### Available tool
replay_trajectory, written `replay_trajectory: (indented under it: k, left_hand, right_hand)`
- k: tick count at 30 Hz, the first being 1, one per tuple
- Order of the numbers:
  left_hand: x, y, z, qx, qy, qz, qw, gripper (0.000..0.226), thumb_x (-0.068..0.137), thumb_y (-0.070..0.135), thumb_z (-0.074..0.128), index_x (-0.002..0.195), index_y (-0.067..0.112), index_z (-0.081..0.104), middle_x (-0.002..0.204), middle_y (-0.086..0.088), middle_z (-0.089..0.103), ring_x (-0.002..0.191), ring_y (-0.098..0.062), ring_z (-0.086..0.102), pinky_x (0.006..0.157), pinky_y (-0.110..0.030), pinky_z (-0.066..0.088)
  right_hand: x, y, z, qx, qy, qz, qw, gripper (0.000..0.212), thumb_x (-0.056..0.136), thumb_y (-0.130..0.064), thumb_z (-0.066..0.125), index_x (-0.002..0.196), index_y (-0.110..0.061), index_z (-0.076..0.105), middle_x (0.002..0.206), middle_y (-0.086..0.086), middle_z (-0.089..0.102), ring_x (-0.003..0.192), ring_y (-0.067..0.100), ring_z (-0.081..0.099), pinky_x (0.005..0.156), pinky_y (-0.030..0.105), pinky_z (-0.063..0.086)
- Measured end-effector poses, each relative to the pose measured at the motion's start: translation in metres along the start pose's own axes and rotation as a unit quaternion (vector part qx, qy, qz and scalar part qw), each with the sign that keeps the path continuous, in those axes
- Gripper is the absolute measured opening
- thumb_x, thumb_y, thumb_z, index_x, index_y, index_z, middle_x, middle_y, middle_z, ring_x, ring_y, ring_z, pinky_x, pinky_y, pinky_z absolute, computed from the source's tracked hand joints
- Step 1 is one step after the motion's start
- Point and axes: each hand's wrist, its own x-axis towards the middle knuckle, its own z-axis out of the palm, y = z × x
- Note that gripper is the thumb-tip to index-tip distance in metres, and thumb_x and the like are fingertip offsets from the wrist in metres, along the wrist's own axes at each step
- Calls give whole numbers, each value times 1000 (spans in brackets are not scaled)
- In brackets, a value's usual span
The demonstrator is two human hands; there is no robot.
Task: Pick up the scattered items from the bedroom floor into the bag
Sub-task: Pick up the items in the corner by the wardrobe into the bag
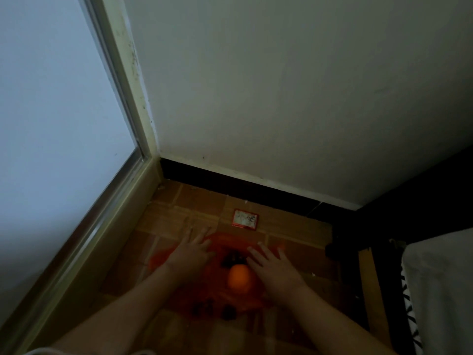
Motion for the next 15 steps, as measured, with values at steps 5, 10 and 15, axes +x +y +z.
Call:
replay_trajectory:
  k: [5, 10, 15]
  left_hand:
    - [-7, -24, -8, -7, -23, 20, 1000, 47, 104, 52, 47, 123, 17, 71, 171, -5, 21, 161, -30, -15, 124, -66, -7]
    - [-3, -46, 9, -69, 62, 18, 995, 61, 95, 71, 43, 111, 23, 78, 165, 2, 37, 161, -23, -2, 127, -53, -6]
    - [-13, -41, 11, -118, 151, -16, 981, 37, 94, 46, 56, 121, 28, 75, 161, 5, 44, 162, -26, 8, 122, -51, -11]
  right_hand:
    - [8, 14, 30, 48, -5, 48, 998, 100, 93, -43, 71, 167, -20, 7, 175, 1, -7, 161, 28, -7, 127, 53, 4]
    - [6, 25, 44, 101, -36, 56, 993, 102, 89, -56, 71, 166, -23, 13, 175, 3, -1, 161, 30, -2, 129, 51, 10]
    - [-1, 23, 26, 130, 3, 61, 990, 85, 95, -46, 67, 164, -24, 22, 175, -1, 2, 161, 26, 0, 128, 54, 14]
